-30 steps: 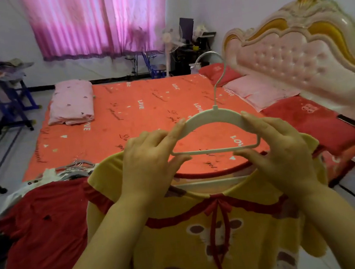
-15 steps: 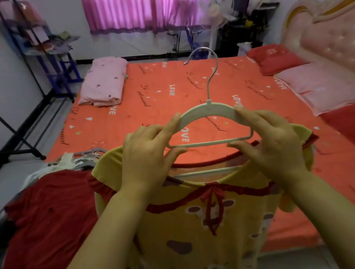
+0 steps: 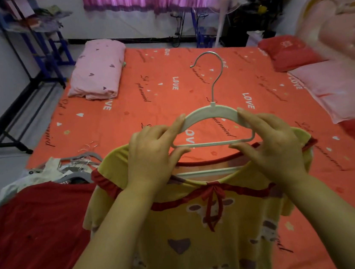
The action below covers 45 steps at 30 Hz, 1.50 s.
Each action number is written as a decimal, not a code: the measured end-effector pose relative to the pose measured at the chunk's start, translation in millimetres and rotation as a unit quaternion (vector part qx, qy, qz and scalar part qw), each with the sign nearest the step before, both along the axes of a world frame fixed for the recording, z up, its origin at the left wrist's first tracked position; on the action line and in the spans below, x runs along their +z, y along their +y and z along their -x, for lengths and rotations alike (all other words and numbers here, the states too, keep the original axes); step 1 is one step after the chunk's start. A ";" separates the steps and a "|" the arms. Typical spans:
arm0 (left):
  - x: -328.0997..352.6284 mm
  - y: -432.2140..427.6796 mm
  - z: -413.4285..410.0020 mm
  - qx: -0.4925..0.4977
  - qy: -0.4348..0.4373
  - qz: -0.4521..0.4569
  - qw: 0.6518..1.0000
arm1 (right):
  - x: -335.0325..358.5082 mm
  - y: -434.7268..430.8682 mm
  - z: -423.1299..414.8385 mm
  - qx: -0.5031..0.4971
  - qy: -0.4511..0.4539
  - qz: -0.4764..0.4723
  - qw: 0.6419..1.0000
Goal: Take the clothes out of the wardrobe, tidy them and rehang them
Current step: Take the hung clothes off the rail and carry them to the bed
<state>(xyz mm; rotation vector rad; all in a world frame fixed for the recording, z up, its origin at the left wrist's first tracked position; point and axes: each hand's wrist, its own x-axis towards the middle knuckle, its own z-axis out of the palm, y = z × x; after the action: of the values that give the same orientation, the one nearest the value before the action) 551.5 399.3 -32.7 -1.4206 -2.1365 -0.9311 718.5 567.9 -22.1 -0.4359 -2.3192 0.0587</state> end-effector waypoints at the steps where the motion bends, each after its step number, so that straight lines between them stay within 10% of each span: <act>1: -2.4 3.8 6.4 0.001 -0.005 0.003 1.000 | -1.9 4.5 7.1 0.004 -0.001 -0.001 1.000; 23: -102.4 139.9 123.3 0.117 -0.078 0.138 0.980 | -123.5 159.2 159.2 0.094 -0.067 0.156 0.981; 31: -234.8 182.0 181.2 0.180 -0.126 0.150 0.964 | -243.8 210.4 243.8 0.072 -0.141 0.243 0.957; 41: -456.6 158.2 194.5 0.200 -0.267 0.429 0.840 | -454.6 230.5 292.4 -0.015 -0.342 0.231 0.911; 45: -495.8 163.6 191.4 0.224 -0.232 0.427 0.845 | -509.8 223.2 281.7 -0.036 -0.405 0.204 0.891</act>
<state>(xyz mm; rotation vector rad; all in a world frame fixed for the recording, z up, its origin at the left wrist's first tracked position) 360.2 562.8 -528.5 -0.9354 -3.3065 -0.0960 436.7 791.1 -531.9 -0.8898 -3.1173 0.4040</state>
